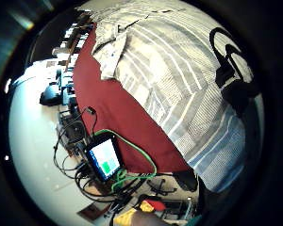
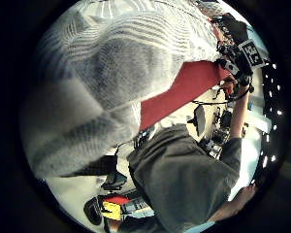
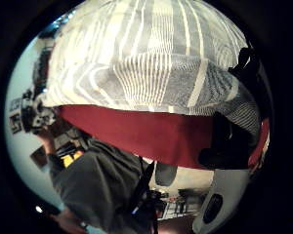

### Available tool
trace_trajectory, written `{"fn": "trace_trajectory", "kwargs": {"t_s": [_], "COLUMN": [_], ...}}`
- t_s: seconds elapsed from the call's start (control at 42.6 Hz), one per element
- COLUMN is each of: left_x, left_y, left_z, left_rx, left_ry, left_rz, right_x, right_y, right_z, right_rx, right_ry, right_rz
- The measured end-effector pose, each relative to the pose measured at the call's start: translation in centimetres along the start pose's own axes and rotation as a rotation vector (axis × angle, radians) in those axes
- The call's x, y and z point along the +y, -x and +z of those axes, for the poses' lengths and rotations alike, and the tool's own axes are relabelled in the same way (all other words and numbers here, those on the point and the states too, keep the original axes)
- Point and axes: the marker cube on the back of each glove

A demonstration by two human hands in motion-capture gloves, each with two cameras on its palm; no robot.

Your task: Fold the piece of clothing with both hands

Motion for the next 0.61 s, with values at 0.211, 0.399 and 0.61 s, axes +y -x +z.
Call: {"fn": "trace_trajectory", "kwargs": {"t_s": [0.211,0.399,0.61], "left_x": [2.7,5.1,-1.0], "left_y": [-0.3,-0.1,3.8], "left_z": [-2.5,-8.4,-17.9], "left_rx": [0.012,-0.018,-0.074], "left_ry": [0.099,0.174,0.109], "left_rz": [0.055,0.120,-0.066], "right_x": [3.7,6.9,2.4], "right_y": [0.8,0.1,-3.7], "right_z": [-1.7,-7.9,-17.6], "right_rx": [0.015,0.015,0.024], "right_ry": [0.026,0.094,0.044], "right_rz": [-0.057,-0.125,0.010]}}
